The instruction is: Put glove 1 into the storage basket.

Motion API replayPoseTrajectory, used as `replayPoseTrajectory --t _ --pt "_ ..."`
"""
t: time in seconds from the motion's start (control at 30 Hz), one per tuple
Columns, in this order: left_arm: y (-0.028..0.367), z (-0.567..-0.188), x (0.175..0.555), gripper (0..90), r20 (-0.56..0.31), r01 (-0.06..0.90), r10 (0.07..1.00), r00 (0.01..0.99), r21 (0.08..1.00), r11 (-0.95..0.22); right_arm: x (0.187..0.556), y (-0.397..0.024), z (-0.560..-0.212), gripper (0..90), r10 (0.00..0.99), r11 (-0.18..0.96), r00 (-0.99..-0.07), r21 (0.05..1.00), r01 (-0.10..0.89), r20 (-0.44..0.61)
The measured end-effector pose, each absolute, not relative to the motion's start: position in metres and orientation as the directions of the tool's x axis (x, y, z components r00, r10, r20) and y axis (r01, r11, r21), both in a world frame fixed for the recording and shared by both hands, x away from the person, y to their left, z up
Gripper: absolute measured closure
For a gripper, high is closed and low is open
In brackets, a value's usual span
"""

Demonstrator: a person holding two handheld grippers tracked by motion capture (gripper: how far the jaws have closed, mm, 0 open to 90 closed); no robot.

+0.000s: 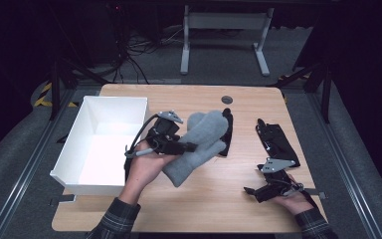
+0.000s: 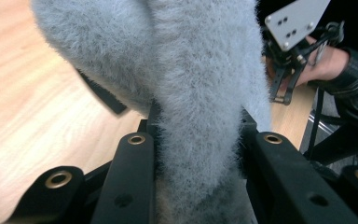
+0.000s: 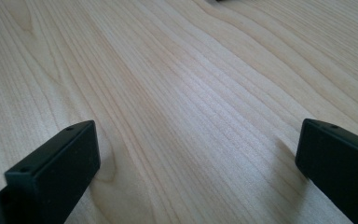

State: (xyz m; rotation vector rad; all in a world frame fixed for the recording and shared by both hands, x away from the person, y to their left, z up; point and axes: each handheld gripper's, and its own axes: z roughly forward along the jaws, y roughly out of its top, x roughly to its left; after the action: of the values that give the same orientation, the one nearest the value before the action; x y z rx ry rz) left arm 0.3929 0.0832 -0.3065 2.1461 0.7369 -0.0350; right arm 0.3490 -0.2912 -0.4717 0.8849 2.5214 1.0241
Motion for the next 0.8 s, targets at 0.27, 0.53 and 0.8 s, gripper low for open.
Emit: replayPoseTrajectory --t 0.27,0.53,0.8 --pt "0.117 -0.271 0.398 70.7 -0.257 0.516 0.530 0.808 0.742 -0.427 0.349 -0.291 -0.472 0.0 0.633 0.561 -0.773 0.704 0.436 -0.026" --pt "0.156 -0.252 0.399 70.7 -0.242 0.538 0.598 0.764 0.751 -0.383 0.349 -0.291 -0.472 0.0 0.634 0.561 -0.773 0.704 0.436 -0.025" --pt "0.201 -0.250 0.395 70.7 -0.253 0.575 0.669 0.699 0.755 -0.315 0.349 -0.291 -0.472 0.0 0.634 0.561 -0.773 0.704 0.436 -0.025"
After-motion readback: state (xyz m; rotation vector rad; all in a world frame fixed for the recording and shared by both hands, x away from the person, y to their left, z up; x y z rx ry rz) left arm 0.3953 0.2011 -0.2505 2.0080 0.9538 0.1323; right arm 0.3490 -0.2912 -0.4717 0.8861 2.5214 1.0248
